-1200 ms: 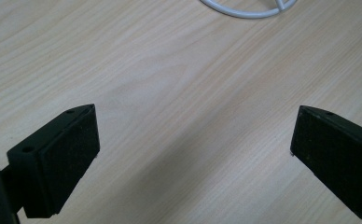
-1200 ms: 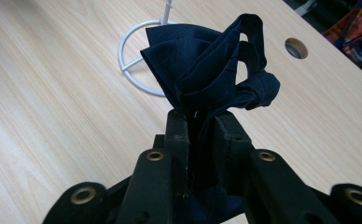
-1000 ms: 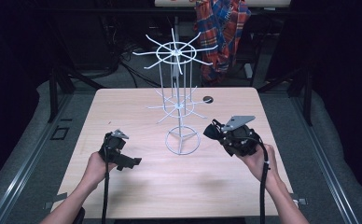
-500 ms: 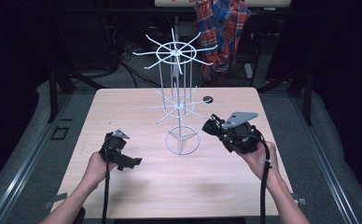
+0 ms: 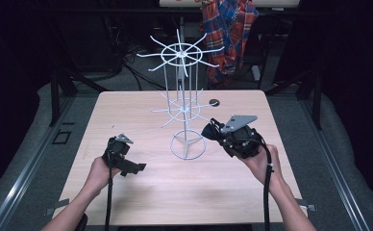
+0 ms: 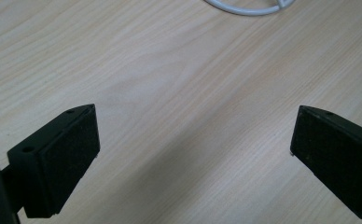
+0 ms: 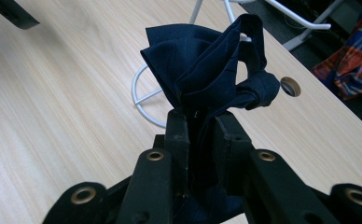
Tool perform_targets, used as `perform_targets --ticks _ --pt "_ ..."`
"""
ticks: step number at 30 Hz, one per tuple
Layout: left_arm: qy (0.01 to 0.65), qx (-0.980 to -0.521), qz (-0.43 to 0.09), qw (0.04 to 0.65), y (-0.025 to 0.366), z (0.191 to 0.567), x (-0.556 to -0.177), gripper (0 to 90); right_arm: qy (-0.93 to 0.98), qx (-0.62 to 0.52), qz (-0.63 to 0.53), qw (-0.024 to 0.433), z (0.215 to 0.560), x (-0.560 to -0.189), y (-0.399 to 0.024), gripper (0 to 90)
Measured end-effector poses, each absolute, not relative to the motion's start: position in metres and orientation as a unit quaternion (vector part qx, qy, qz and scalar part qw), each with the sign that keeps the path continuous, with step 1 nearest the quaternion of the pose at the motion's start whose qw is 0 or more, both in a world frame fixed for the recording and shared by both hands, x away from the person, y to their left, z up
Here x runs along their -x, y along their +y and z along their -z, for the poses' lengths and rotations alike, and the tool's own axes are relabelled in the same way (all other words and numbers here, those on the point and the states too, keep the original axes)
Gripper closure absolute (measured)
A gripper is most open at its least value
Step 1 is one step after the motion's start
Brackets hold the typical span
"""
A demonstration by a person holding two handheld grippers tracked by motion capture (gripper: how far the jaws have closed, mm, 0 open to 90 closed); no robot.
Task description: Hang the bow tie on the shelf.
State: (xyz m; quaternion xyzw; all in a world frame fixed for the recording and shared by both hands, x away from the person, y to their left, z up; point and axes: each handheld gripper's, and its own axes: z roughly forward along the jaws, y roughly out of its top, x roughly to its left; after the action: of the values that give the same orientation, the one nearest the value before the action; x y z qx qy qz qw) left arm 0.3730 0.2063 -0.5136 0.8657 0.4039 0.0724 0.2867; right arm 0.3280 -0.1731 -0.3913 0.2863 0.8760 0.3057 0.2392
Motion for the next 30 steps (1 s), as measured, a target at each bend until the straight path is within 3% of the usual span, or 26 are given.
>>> perform_targets --ticks 7,30 --pt "0.405 -0.865 -0.073 0.286 0.207 0.514 -0.373 1.4 0.875 -0.297 -0.314 0.218 0.402 -0.341 -0.175 77.2" --pt "0.405 -0.865 -0.072 0.287 0.207 0.514 -0.373 1.4 0.877 -0.307 -0.300 0.215 0.419 -0.377 -0.149 77.1"
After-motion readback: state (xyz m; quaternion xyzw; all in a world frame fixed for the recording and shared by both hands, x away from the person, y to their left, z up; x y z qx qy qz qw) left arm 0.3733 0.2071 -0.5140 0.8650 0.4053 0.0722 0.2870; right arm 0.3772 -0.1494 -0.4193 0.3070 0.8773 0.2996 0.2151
